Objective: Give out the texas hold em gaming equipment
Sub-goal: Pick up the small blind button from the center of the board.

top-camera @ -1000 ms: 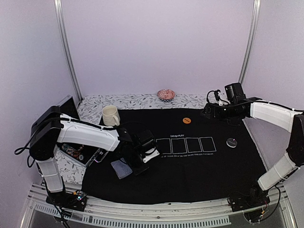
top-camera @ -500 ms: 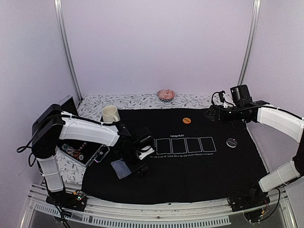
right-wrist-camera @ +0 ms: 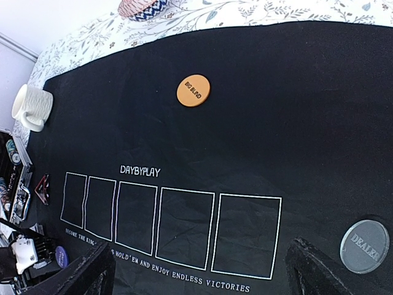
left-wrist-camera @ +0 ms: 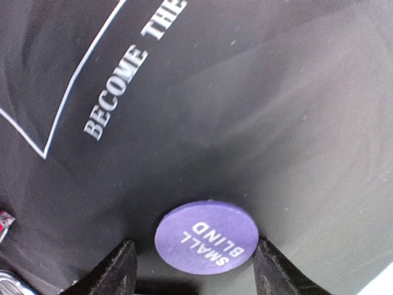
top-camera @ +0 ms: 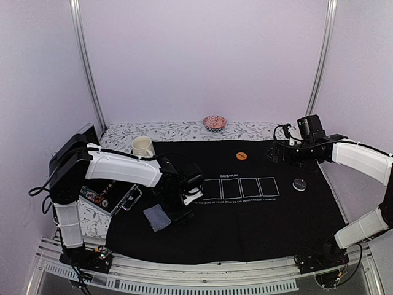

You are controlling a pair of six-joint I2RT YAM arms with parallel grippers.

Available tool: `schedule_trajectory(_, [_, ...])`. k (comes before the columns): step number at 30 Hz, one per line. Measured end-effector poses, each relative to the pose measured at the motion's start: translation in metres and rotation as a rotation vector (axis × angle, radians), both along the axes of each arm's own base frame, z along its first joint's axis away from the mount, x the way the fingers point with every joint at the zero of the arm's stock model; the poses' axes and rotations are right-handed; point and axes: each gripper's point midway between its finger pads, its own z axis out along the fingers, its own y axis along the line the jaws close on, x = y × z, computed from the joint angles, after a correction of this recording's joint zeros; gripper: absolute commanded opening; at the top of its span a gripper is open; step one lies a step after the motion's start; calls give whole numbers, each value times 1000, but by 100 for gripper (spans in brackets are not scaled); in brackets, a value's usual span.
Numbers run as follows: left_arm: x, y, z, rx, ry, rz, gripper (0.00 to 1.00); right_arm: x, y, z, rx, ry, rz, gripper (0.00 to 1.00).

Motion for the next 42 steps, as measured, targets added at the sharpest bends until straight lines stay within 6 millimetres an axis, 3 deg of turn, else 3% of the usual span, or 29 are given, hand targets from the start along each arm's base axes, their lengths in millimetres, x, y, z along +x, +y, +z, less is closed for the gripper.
schedule_trajectory(6, [-2, -8, 1, 12, -34, -26, 65, 0, 0, -1, 1, -1, 0, 99])
schedule_trajectory(11, [-4, -10, 1, 2, -25, -40, 53, -2, 0, -4, 1, 7, -2, 99])
schedule_trajectory(19, [-7, -12, 0, -11, -19, -53, 44, -3, -1, -7, -2, 15, -2, 99])
schedule_trajectory(33, [-12, -20, 6, -70, -18, -60, 43, -4, -1, -5, -1, 11, -2, 99])
schedule_trajectory(38, [-23, -32, 16, -107, -19, -95, 42, -4, -1, 0, 4, -3, -3, 99])
schedule_trajectory(42, [-35, -54, 30, -154, -22, -144, 42, -5, -1, 1, 7, -5, -4, 99])
